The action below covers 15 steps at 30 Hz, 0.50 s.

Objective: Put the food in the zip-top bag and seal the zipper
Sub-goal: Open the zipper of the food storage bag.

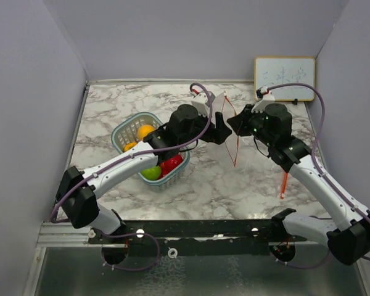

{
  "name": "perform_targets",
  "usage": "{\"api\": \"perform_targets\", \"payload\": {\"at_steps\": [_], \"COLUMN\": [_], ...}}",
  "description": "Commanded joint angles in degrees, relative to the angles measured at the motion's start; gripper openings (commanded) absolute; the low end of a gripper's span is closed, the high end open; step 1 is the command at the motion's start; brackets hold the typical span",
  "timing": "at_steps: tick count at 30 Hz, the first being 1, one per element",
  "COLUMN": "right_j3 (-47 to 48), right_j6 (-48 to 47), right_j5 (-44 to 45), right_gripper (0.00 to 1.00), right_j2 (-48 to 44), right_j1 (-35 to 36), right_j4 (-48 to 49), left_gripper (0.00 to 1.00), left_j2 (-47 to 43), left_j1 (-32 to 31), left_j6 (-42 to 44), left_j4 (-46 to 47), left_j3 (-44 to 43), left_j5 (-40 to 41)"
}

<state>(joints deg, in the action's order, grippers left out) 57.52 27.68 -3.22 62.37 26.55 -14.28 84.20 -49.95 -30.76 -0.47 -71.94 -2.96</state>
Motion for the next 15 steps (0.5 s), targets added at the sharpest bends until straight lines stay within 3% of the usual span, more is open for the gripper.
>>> {"api": "perform_targets", "payload": {"at_steps": [1,10,15], "right_j3": [2.4,4.4,6.2], "right_j6": [-1.1,-1.7,-3.0], "right_j5": [4.2,6.9,10.1], "right_gripper": [0.01,0.01,0.01], "right_j2": [0.6,1.0,0.5], "right_j1": [2.0,4.5,4.7], "right_j4": [1.3,0.0,-2.5], "left_gripper": [0.73,0.56,0.13], "left_j2": [1.4,3.1,1.8], "left_j1": [-0.1,-0.1,0.0], "left_j6": [-0.4,1.9,4.8], "left_j4": [0.7,0.3,-1.9], "left_j3": [1.2,2.1,1.9], "left_j5": [3.9,12.9,19.2]}}
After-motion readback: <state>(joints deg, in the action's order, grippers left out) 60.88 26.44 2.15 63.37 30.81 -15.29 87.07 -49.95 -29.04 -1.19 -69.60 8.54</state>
